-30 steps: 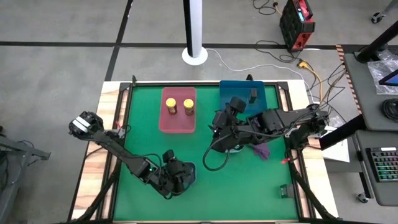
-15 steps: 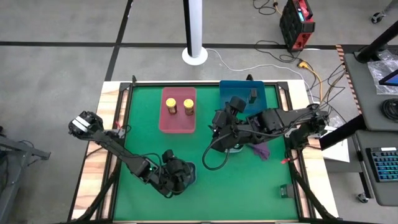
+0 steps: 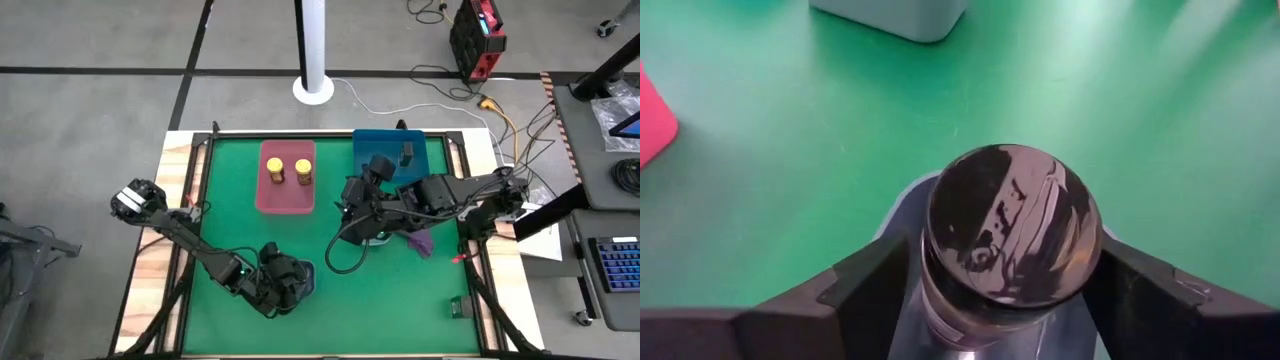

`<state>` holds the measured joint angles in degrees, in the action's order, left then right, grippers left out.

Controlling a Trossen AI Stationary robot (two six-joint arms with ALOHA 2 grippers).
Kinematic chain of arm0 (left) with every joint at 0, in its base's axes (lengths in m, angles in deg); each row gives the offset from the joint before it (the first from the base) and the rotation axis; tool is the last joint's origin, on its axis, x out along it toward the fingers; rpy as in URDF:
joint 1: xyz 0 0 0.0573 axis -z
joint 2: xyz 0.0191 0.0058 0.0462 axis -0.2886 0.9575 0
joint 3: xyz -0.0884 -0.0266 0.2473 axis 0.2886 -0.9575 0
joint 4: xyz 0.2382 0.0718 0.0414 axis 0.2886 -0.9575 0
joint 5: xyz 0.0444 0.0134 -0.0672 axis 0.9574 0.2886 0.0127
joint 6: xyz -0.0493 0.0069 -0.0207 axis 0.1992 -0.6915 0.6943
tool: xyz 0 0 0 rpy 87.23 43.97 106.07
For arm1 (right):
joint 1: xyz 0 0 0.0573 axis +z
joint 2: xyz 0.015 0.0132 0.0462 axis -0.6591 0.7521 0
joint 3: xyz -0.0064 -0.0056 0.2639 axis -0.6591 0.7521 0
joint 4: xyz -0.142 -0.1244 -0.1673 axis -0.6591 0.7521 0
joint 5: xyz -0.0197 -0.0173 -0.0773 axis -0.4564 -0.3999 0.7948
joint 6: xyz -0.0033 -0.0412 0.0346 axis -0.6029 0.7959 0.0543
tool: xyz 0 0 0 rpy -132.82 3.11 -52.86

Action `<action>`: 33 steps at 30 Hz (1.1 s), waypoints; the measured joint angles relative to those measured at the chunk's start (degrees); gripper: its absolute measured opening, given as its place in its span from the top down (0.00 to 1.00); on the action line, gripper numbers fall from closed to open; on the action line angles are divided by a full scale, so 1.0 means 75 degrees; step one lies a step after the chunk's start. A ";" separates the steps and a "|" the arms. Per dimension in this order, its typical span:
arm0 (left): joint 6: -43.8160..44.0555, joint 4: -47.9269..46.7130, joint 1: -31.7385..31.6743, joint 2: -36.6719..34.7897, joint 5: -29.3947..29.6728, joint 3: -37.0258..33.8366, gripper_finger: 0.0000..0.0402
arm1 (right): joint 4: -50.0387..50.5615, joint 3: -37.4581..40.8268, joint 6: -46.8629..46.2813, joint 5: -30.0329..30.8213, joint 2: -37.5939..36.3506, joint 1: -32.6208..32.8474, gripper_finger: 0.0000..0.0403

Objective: Sort spices by type
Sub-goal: Put the black seasoning bottle into the small blue bin

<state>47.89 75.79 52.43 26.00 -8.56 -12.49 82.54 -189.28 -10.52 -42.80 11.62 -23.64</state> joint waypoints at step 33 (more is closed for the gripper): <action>-0.0125 -0.0751 -0.0020 -0.0914 -0.0260 0.0001 0.29 | 0.0000 0.0000 -0.0146 0.0000 0.0000 -0.0050 0.27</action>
<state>46.95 70.16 52.29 19.15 -10.51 -12.48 82.54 -189.28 -11.61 -42.80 11.62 -24.02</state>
